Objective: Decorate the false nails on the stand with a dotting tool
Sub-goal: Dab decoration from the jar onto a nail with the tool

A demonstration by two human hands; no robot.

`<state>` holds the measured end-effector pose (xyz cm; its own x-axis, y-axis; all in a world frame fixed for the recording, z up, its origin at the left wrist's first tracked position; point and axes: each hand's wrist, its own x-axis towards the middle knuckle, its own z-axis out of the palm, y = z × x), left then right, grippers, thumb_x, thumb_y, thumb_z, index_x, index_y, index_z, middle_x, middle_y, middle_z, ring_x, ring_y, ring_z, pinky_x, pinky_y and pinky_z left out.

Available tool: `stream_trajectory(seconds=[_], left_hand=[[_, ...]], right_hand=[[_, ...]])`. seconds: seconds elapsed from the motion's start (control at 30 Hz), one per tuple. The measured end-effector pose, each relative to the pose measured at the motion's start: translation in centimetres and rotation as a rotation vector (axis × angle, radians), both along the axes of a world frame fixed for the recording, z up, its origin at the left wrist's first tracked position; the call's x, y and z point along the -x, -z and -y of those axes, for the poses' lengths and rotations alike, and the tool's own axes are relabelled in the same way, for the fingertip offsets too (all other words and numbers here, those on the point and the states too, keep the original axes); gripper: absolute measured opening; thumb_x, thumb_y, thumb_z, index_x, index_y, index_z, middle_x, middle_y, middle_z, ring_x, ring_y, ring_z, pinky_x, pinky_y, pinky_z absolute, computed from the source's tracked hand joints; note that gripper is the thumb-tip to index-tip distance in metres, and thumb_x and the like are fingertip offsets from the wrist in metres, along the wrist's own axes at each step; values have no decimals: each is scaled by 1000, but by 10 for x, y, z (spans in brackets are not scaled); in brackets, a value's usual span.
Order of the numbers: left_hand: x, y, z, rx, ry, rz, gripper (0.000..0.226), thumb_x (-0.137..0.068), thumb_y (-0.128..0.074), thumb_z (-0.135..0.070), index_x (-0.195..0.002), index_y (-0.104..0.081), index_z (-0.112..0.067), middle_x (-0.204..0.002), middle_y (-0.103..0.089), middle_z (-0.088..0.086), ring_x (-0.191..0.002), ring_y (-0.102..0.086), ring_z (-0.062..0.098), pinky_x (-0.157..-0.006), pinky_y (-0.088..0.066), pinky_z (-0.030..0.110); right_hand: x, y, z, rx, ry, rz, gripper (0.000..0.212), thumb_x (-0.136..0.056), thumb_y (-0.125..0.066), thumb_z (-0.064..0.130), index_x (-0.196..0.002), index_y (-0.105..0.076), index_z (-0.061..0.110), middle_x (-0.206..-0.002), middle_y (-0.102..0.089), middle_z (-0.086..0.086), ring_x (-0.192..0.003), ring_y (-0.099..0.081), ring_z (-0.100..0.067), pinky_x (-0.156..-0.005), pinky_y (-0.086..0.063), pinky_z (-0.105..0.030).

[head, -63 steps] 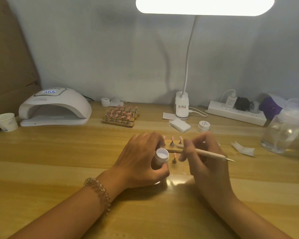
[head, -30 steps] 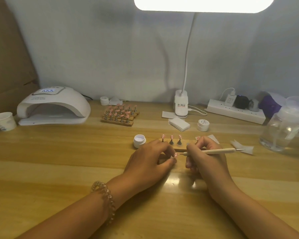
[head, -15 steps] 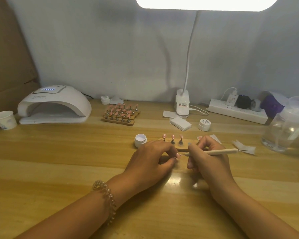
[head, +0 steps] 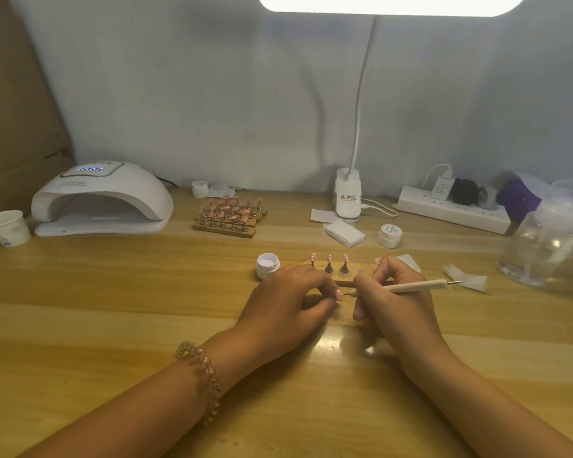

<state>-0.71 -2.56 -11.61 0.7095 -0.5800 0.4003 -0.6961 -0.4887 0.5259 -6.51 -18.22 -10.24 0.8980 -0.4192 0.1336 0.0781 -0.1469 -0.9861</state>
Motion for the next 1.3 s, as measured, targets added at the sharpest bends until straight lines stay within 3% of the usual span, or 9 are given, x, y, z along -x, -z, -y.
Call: stream_trajectory(seconds=[0.17,0.43,0.63,0.87,1.03,1.3], left_hand=[[0,-1,0,-5,-1,-3,9,-89,-68,-25,-90,-69,-34,-80,-54,-26,-75,-46,-17,-62,-28,14],[1,-1,0,1,0,-15,11,-89,-68,-25,-89,-67,-36,-80,-54,-26,-75,-46,-15,-64,-30,19],[0,-1,0,-2,2,-6,9,-89,-68,-25,-90,-69,-34,-81,-56,-24,-75,-46,-14,-63,-29,18],[0,0,0,9,0,-11,9,-89,-68,-25,-90,-69,-34,-82,-57,-21,-74,-47,-12,-65,-33,22],[0,0,0,7,4,-6,9,-89,-68,-25,-89,-68,-34,-81,-55,-22,-75,-46,-14,-64,-31,21],[0,-1,0,5,1,-7,8,-89,-69,-26,-90,-69,-34,-81,-55,-22,-75,-46,-14,-64,-30,19]], right_hand=[[-1,1,0,15,-5,3,20,-79,-61,3,-70,-43,4,-46,-60,-13,-39,-45,-18,-38,-34,-20],[0,0,0,25,-14,5,22,-81,-62,3,-75,-42,-5,-46,-60,-14,-37,-47,-17,-37,-35,-21],[0,0,0,9,-14,12,21,-80,-62,2,-71,-43,1,-47,-60,-14,-39,-48,-20,-38,-37,-26],[-1,3,0,-3,-9,7,23,-80,-62,2,-72,-41,-2,-46,-59,-14,-41,-48,-21,-39,-36,-23],[-1,2,0,1,-7,11,22,-80,-62,2,-68,-43,5,-45,-59,-14,-40,-46,-20,-38,-36,-22],[0,0,0,16,-12,-1,23,-82,-62,3,-78,-42,-7,-47,-60,-15,-41,-48,-22,-38,-37,-25]])
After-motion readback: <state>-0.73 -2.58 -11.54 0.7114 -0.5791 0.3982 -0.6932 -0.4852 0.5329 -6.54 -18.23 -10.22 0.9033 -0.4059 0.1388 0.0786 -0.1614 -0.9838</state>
